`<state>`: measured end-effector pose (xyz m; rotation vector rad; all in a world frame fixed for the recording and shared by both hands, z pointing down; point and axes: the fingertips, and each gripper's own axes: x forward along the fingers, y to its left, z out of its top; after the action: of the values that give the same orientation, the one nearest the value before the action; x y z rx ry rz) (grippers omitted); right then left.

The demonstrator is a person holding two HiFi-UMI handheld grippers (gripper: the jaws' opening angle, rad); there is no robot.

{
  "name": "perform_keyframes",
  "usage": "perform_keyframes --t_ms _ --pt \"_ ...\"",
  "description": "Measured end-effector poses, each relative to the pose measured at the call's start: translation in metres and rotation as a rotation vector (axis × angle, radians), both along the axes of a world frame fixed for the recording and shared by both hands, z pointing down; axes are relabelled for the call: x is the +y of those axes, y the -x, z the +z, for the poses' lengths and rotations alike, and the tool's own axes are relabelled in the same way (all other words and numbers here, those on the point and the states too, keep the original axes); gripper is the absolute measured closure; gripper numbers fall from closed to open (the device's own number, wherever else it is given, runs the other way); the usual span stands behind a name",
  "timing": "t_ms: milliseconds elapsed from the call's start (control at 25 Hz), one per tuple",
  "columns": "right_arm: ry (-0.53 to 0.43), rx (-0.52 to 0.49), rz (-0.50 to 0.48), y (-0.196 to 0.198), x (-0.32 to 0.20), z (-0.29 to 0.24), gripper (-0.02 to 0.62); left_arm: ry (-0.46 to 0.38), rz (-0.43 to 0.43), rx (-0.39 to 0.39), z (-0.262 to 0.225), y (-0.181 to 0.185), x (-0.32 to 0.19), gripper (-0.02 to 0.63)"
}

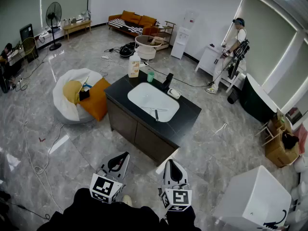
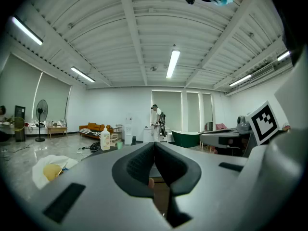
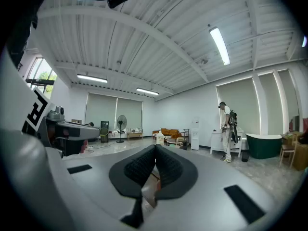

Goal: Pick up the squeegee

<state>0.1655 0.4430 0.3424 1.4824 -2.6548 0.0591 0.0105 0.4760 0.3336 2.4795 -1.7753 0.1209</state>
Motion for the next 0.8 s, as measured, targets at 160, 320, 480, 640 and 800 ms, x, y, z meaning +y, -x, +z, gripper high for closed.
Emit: perform_keyframes --t_ms 160,320,480,640,800 --pt "0.008 0.001 0.005 0.007 -0.003 0.001 0.58 0.0 0.0 -0.002 0.0 0.008 -0.002 0.581" --pt "0.008 0.011 -0.008 0.017 -0.006 0.001 0.58 0.0 -0.009 -0.002 0.001 0.015 -0.004 0.581" --pt "0.009 0.014 -0.027 0.03 -0.012 0.005 0.58 0.005 -0.025 -0.004 0.005 0.027 -0.007 0.581" --pt "0.02 0.02 -0.054 0.043 -0.02 0.01 0.58 0.014 -0.053 -0.005 0.008 0.039 -0.01 0.581" --pt "0.025 0.013 -0.081 0.053 -0.031 0.012 0.58 0.008 -0.083 -0.006 0.008 0.05 -0.017 0.581"
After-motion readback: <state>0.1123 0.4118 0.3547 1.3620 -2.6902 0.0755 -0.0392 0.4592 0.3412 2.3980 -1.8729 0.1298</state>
